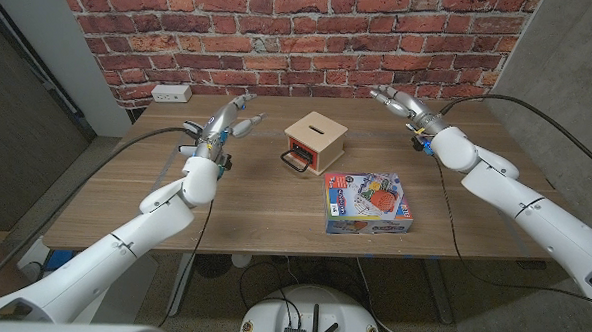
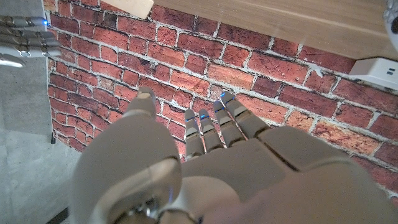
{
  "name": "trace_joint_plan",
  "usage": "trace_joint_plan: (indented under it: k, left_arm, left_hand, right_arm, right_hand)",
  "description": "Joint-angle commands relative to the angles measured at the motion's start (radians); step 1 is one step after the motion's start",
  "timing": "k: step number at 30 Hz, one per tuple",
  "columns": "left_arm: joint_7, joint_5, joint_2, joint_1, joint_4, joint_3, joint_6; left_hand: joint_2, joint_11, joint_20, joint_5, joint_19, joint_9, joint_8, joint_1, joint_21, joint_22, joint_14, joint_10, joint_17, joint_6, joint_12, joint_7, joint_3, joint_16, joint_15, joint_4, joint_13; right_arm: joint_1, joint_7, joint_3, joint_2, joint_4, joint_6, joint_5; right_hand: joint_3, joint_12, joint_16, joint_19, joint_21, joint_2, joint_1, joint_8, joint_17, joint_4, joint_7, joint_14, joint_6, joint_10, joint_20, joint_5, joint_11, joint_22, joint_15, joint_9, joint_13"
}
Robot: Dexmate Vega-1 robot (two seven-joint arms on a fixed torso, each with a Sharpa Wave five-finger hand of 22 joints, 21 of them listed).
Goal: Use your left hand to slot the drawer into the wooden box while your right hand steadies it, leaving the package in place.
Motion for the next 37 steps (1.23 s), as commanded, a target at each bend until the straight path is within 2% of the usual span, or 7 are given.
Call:
trace_joint_plan:
  k: [1,4,8,14,28,34,37]
  left_arm:
    - [-0.035,-0.189,-0.037,-0.002,0.107,-0.031,-0.173]
    - [-0.032,-0.229,-0.061,-0.008,0.157,-0.035,-0.239]
    - [-0.049,-0.276,-0.077,-0.013,0.198,-0.038,-0.287]
    - [-0.081,-0.357,-0.101,-0.012,0.245,-0.044,-0.337]
    - [-0.128,-0.469,-0.183,-0.057,0.386,-0.035,-0.461]
    - [-0.140,-0.500,-0.211,-0.073,0.441,-0.032,-0.500]
    - [-0.153,-0.516,-0.216,-0.079,0.463,-0.029,-0.503]
  left_hand:
    - [0.015,0.003,-0.091,-0.007,-0.018,0.003,-0.002,-0.037,0.000,0.003,-0.024,-0.013,0.006,-0.014,0.000,-0.007,0.002,-0.006,-0.014,0.019,0.002]
    - [0.025,-0.001,-0.092,-0.009,-0.023,0.003,-0.003,-0.057,0.000,0.003,-0.028,-0.022,0.006,-0.020,-0.001,-0.005,0.001,-0.004,-0.012,0.031,0.002]
    - [0.037,0.010,-0.091,-0.011,-0.032,0.002,-0.006,-0.083,0.000,0.003,-0.037,-0.031,0.007,-0.032,-0.001,-0.003,0.000,-0.003,-0.009,0.044,0.001]
    - [0.046,0.012,-0.087,-0.011,-0.051,0.001,-0.009,-0.121,0.000,0.003,-0.065,-0.056,0.005,-0.057,-0.003,-0.020,0.002,-0.005,-0.002,0.059,0.001]
    - [0.050,0.015,-0.085,-0.010,-0.064,0.000,-0.010,-0.153,0.002,0.003,-0.080,-0.075,0.004,-0.085,-0.003,-0.010,0.006,-0.003,0.001,0.068,0.000]
    - [0.056,0.014,-0.093,-0.009,-0.072,-0.001,-0.007,-0.166,0.001,0.003,-0.086,-0.091,0.005,-0.087,-0.005,-0.006,0.011,-0.002,-0.002,0.073,-0.001]
    - [0.057,0.011,-0.096,-0.009,-0.075,-0.001,-0.006,-0.172,0.001,0.002,-0.089,-0.094,0.005,-0.088,-0.004,-0.004,0.013,-0.003,-0.006,0.076,-0.001]
  right_arm:
    - [-0.040,-0.024,0.027,0.009,-0.012,-0.020,0.110]
    - [-0.049,-0.032,0.036,0.019,-0.005,-0.015,0.143]
    - [-0.058,-0.042,0.038,0.026,-0.002,-0.021,0.167]
    - [-0.076,-0.053,0.049,0.048,0.033,0.013,0.226]
    - [-0.111,-0.067,0.076,0.097,0.117,0.134,0.341]
    - [-0.109,-0.053,0.076,0.129,0.151,0.153,0.393]
    - [-0.104,-0.066,0.071,0.145,0.149,0.113,0.410]
  right_hand:
    - [-0.003,0.003,0.005,0.007,0.005,0.017,-0.011,0.000,0.002,0.005,0.001,0.009,-0.002,0.006,-0.043,-0.002,0.001,0.003,-0.041,0.003,0.003]
    - [-0.004,0.002,0.004,0.008,0.004,0.016,-0.012,-0.001,0.002,0.005,0.003,0.008,-0.003,0.005,-0.042,-0.002,0.001,0.003,-0.040,0.003,0.003]
    - [-0.006,0.001,0.004,0.009,0.003,0.014,-0.014,-0.001,0.002,0.006,0.004,0.008,-0.004,0.003,-0.040,-0.002,0.001,0.003,-0.039,0.002,0.003]
    - [-0.009,-0.001,0.003,0.013,0.003,0.013,-0.017,-0.002,0.003,0.009,0.007,0.004,-0.004,0.000,-0.035,-0.001,0.005,0.003,-0.035,0.002,0.003]
    - [-0.014,-0.001,0.003,0.019,0.002,0.012,-0.021,-0.001,0.005,0.014,0.010,0.006,-0.001,0.000,-0.030,-0.001,0.009,0.004,-0.028,0.002,0.003]
    - [-0.016,-0.001,0.006,0.024,0.002,0.012,-0.022,0.000,0.006,0.016,0.011,0.012,0.003,0.001,-0.028,0.000,0.010,0.004,-0.024,0.002,0.003]
    - [-0.019,0.002,0.008,0.028,0.002,0.011,-0.023,0.001,0.007,0.017,0.012,0.019,0.008,0.010,-0.025,0.000,0.016,0.004,-0.023,0.002,0.004]
